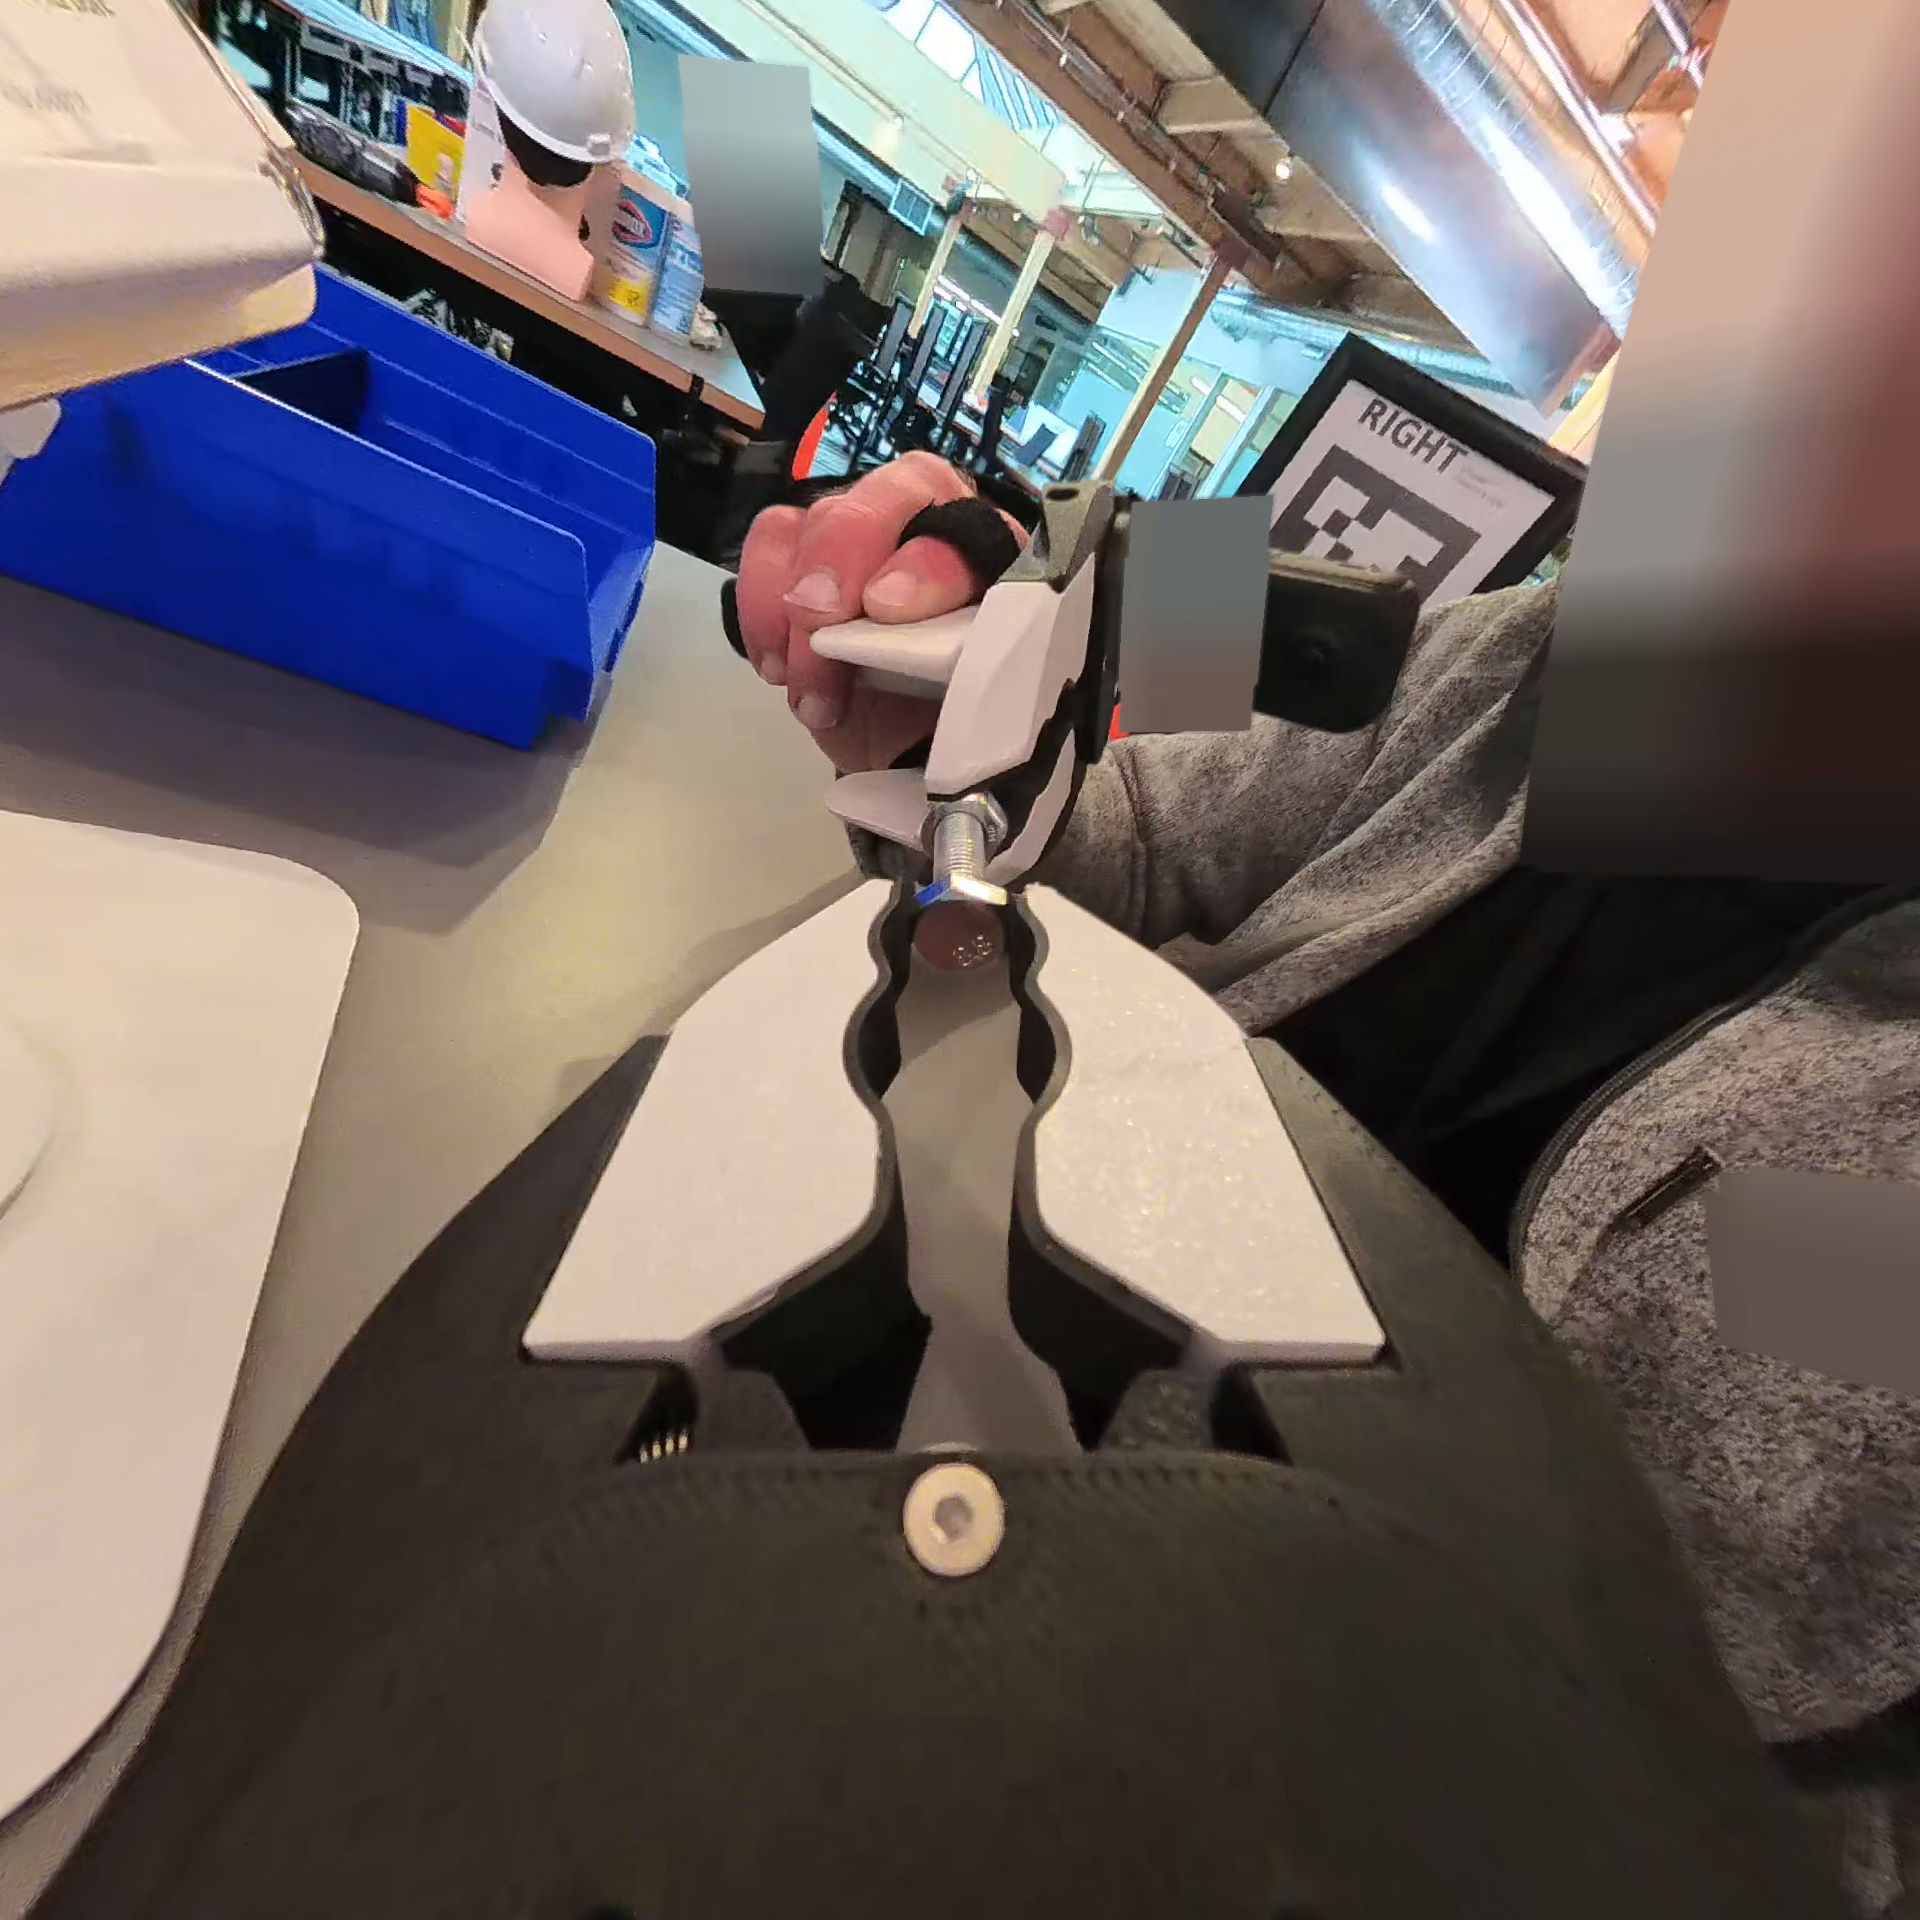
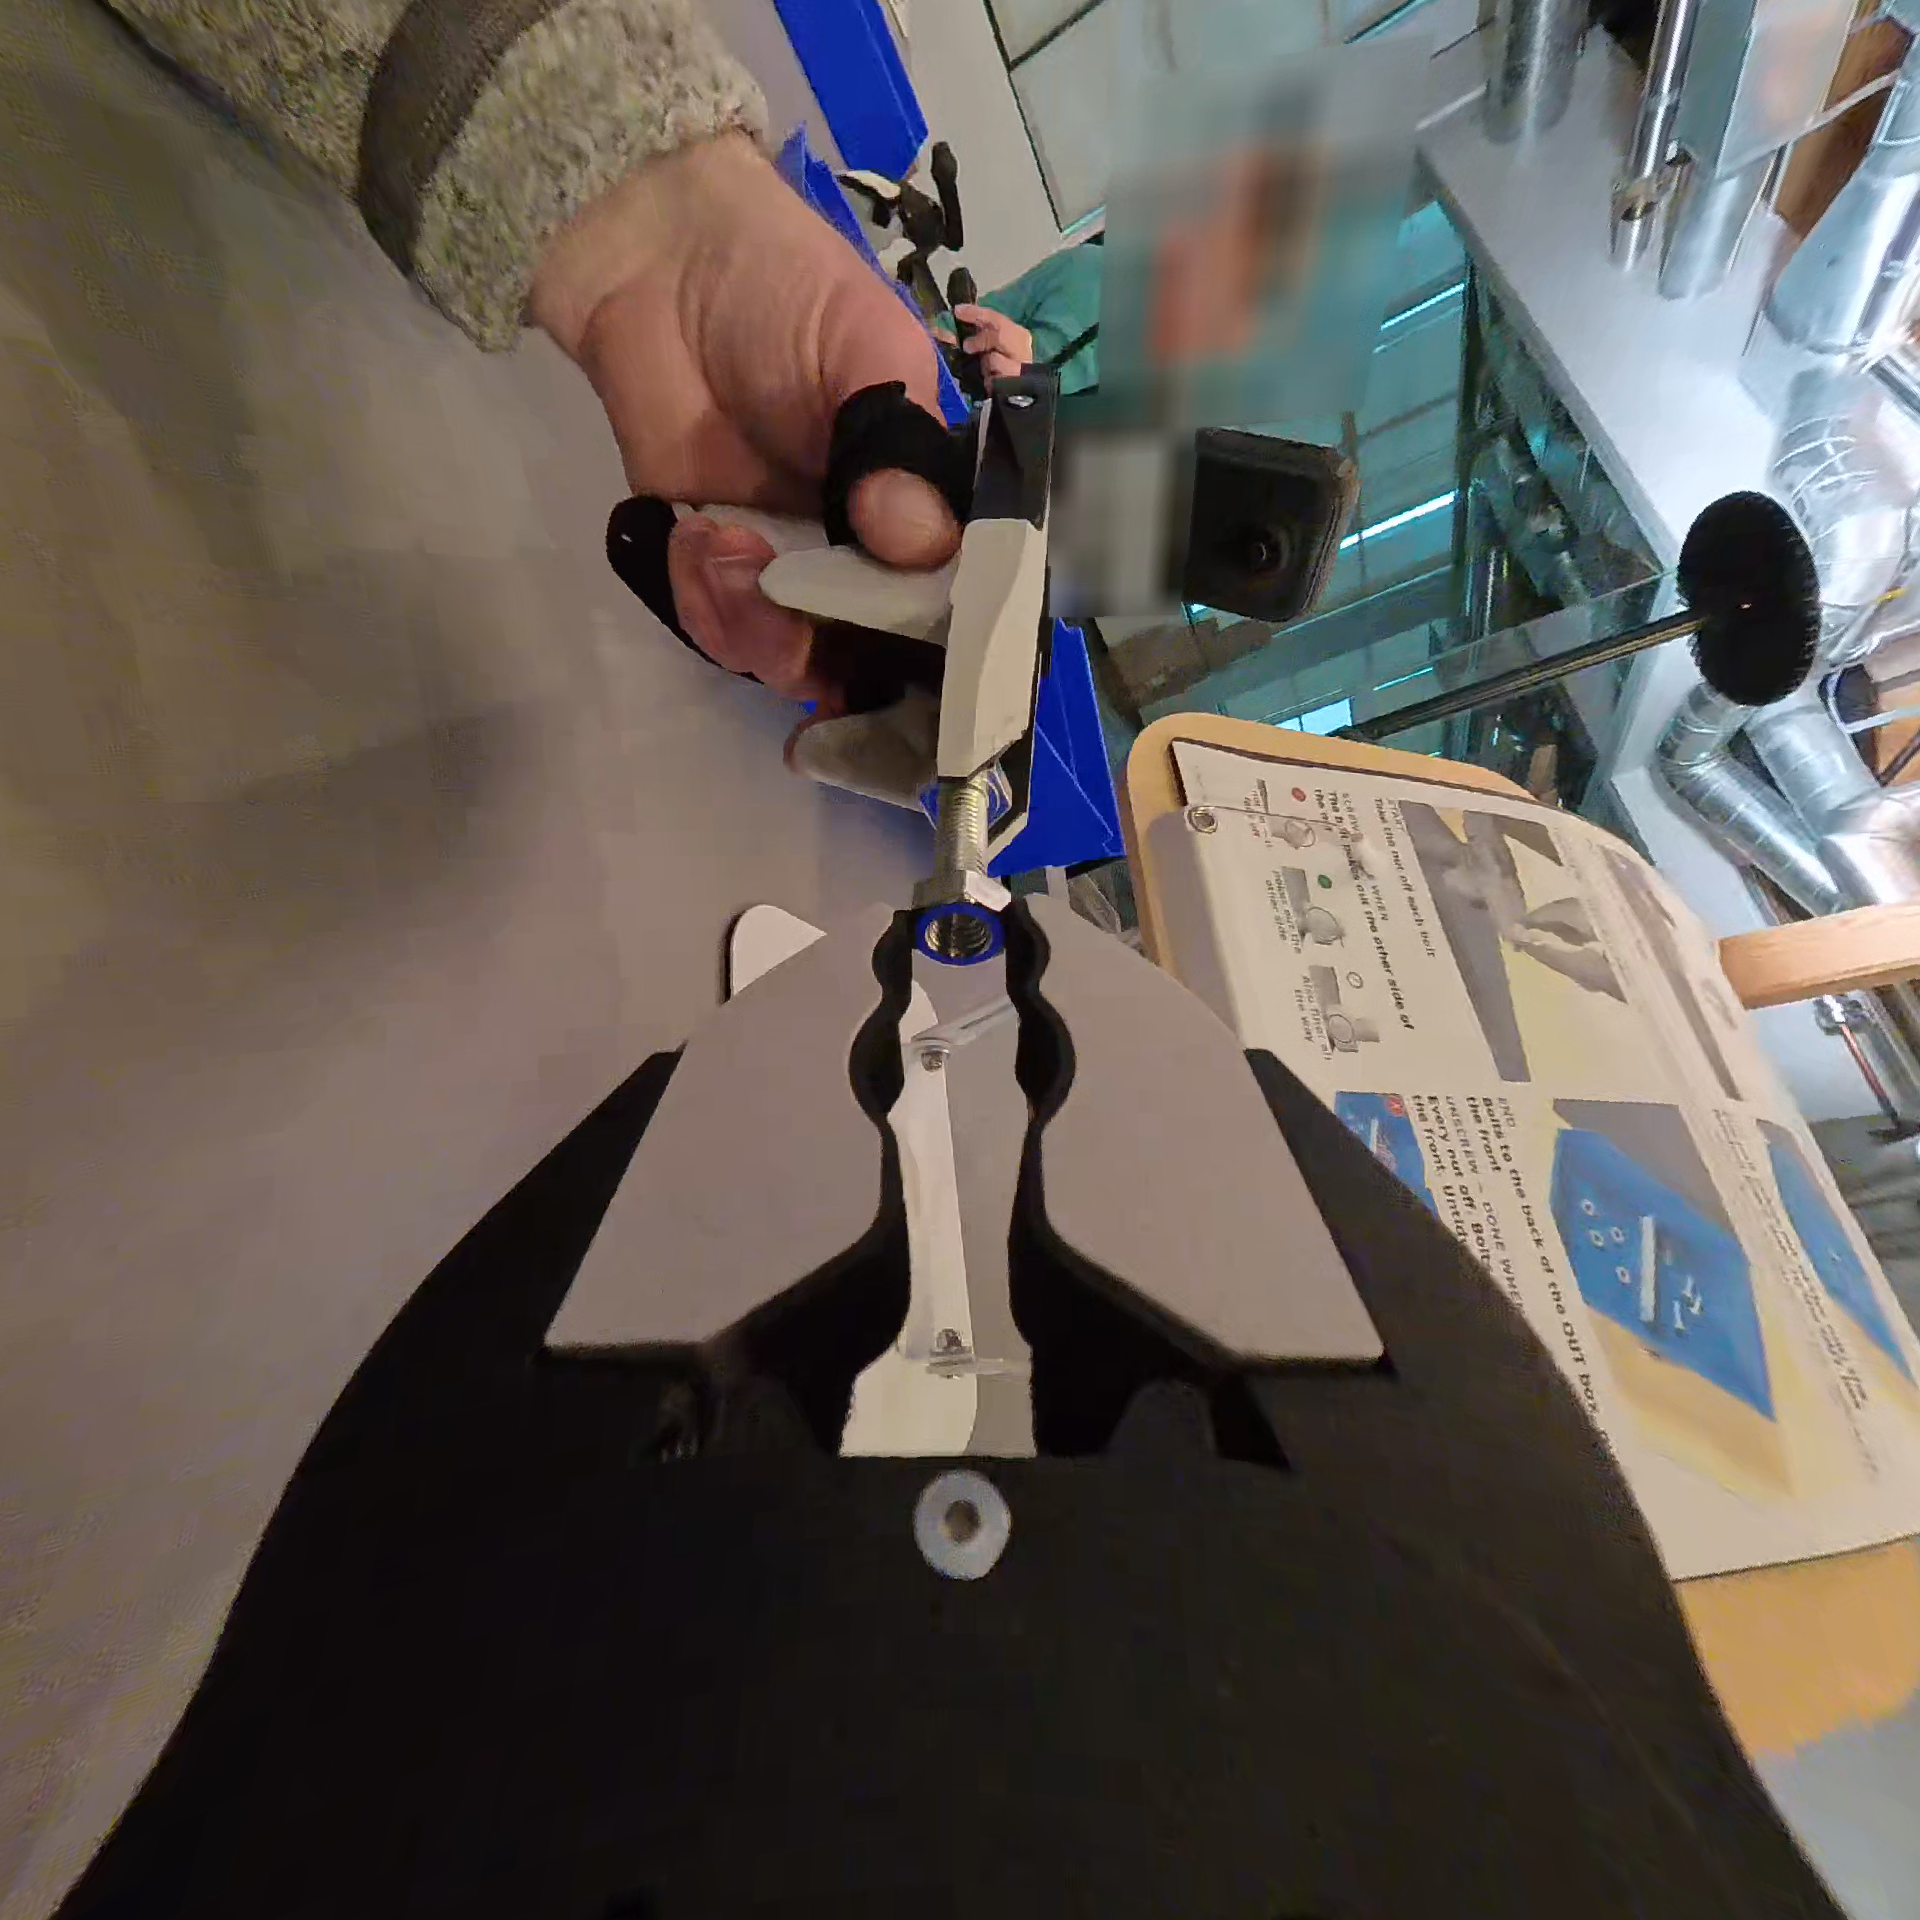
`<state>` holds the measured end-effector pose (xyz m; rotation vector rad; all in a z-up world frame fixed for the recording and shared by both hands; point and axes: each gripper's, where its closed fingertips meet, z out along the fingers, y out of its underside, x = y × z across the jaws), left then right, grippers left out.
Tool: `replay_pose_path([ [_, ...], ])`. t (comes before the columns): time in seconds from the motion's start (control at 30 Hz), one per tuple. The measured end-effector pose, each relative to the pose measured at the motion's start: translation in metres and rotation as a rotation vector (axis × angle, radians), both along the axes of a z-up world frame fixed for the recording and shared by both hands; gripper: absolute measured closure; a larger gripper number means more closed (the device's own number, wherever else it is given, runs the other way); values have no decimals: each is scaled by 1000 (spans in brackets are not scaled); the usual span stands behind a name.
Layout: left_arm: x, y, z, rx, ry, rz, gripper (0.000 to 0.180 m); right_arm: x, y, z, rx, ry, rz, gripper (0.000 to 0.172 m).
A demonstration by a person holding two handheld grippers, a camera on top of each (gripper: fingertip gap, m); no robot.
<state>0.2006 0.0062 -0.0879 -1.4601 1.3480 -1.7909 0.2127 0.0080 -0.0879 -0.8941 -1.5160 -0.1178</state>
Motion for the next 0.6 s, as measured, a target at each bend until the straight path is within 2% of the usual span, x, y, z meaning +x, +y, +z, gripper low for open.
replay_pose_path([
  [0.33, -1, -1, 1, 11, -17, -14, 163, -1, -1, 1, -65, 41, 21, 154],
  [0.43, 0, 1, 4, 65, -52, 6, 162, 1, 0, 1, -97, 57, 20, 154],
  [0.53, 4, 3, 2, 160, -44, 51, 137, 3, 1, 5, -209, 140, 52, 154],
  [0.6, 6, 4, 1, 249, -43, 80, 132, 7, 4, 10, -338, 224, 83, 154],
])
